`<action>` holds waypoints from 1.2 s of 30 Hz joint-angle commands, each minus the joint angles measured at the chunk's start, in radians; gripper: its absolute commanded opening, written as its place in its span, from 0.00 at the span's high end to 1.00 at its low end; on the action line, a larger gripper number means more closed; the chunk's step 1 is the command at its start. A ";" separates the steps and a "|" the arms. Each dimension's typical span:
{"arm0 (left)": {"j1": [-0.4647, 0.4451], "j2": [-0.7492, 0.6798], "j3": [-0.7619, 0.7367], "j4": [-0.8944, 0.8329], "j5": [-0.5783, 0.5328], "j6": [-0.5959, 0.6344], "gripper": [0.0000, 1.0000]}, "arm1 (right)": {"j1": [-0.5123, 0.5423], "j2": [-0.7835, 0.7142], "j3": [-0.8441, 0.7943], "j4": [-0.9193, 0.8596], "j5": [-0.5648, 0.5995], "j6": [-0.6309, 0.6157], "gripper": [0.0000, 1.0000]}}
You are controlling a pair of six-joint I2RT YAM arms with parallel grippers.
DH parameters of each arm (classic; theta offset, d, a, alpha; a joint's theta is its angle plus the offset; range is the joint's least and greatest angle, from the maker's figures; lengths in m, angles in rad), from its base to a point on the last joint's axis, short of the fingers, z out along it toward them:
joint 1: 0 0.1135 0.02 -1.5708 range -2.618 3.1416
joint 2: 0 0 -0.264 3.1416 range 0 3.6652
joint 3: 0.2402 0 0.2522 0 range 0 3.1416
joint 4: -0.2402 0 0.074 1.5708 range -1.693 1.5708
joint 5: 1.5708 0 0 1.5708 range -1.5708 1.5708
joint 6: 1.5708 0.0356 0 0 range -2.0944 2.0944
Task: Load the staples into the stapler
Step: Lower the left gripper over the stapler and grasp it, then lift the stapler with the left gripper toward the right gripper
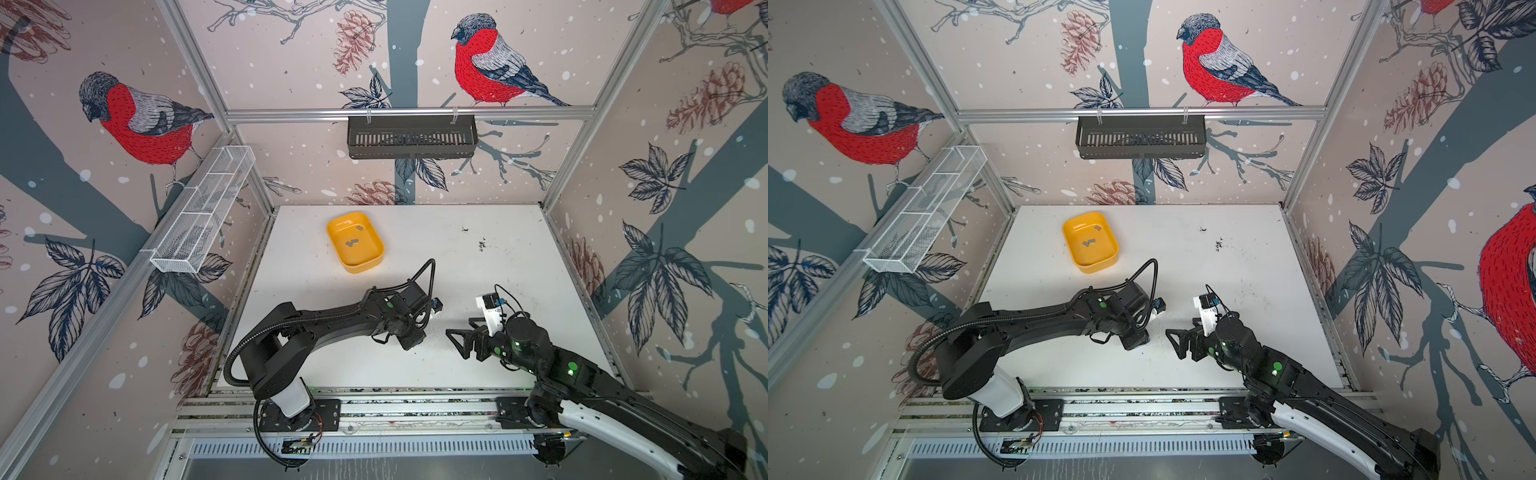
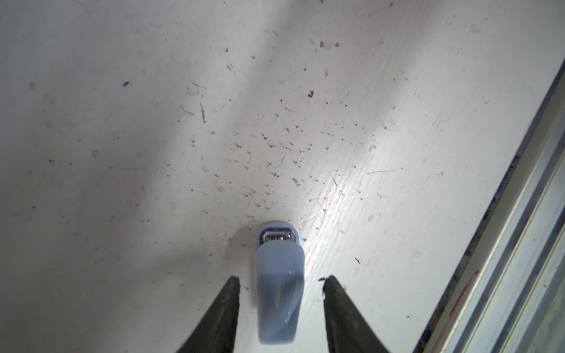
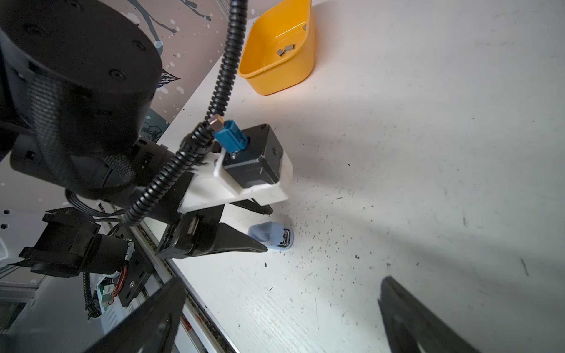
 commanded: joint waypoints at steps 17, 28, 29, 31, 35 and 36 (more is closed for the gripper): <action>-0.021 0.061 0.007 0.007 -0.006 -0.017 0.62 | -0.001 -0.004 -0.009 0.006 0.031 0.015 0.00; -0.021 0.053 0.007 0.013 -0.009 -0.015 0.67 | -0.001 -0.003 -0.010 0.007 0.037 0.018 0.00; -0.021 0.055 0.007 0.013 -0.009 -0.015 0.68 | -0.001 -0.004 -0.011 0.006 0.038 0.020 0.00; -0.021 0.054 0.007 0.013 -0.011 -0.015 0.71 | -0.001 -0.004 -0.010 0.007 0.038 0.020 0.00; -0.021 0.044 0.007 0.012 -0.008 -0.018 0.81 | -0.001 -0.005 -0.009 0.003 0.048 0.026 0.00; -0.021 0.039 0.007 0.014 -0.009 -0.025 0.82 | -0.002 -0.005 -0.009 0.002 0.054 0.031 0.00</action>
